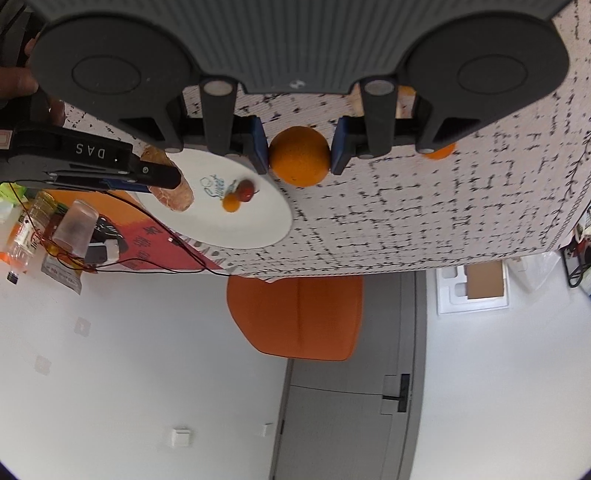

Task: Organize fruits
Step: 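Carry the meshed orange with the right tool while the left tool carries the large orange to the bowl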

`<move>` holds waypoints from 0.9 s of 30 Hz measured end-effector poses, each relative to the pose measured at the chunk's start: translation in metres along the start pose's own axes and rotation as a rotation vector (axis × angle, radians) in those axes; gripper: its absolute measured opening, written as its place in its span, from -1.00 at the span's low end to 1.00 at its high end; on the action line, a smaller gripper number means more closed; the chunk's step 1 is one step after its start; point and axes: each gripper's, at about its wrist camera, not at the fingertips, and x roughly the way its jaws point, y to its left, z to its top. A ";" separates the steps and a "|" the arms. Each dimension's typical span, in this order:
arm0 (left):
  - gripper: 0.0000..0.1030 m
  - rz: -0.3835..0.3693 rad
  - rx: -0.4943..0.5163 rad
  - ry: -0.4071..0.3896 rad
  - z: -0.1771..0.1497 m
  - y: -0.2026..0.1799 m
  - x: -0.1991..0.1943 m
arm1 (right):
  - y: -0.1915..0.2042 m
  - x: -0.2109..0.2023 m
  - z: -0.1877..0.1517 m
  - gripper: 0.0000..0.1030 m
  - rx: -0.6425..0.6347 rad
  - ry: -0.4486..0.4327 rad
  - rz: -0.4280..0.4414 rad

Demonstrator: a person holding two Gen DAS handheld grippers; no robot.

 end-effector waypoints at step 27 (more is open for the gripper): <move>-0.33 -0.067 0.092 0.060 0.021 -0.056 0.063 | -0.070 0.012 0.006 -0.45 0.099 -0.019 -0.081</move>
